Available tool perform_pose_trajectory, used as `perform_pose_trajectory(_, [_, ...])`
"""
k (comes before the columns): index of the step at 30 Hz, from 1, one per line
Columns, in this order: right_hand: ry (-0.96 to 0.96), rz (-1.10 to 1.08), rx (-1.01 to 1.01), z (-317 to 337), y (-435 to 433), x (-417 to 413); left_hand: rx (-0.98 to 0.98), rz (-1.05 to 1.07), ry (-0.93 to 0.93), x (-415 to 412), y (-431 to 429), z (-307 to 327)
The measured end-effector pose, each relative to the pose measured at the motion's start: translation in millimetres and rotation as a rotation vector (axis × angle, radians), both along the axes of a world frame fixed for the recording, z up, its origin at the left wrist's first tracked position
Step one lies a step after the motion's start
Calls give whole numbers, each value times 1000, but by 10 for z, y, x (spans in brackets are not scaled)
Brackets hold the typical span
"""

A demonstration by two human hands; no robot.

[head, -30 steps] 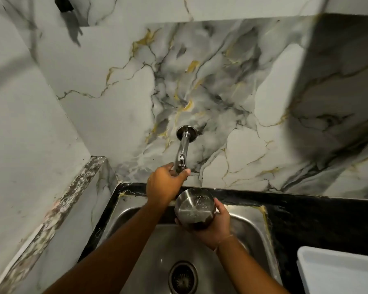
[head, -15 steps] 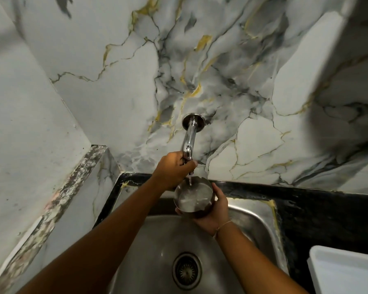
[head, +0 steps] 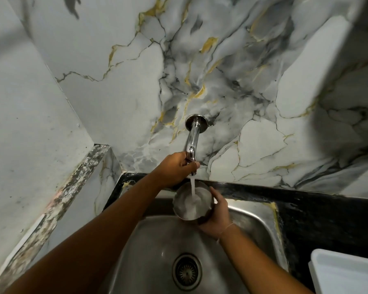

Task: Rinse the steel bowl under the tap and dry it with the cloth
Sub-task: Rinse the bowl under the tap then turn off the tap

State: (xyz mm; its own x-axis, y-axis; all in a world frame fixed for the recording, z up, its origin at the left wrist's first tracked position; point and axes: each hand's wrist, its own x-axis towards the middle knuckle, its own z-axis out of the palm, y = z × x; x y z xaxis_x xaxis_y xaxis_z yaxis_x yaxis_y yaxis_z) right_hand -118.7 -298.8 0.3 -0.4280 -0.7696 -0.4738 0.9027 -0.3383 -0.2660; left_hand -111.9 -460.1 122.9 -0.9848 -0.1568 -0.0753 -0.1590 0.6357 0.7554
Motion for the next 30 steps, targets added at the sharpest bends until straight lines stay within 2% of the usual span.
perform_pose_trajectory(5, [-15,-115,97,103,137,-279,-8,-14,-21,-12,-11,36])
perform_pose_trajectory(10, [52,-11,-10,237,-97,-198,10,-14,-38,-9,-5,48])
perform_pose_trajectory(15, [26,79,72,6,42,-33,20,-43,-26,-9,-50,16])
perform_pose_trajectory(21, [3,-73,102,29,242,-287,21,-41,-31,-22,-55,4])
perform_pose_trajectory(26, [86,57,29,279,4,-330,-2,-34,-16,6,-34,15])
perform_pose_trajectory(30, [135,140,-3,279,-63,-200,-138,-12,20,47,-48,-1])
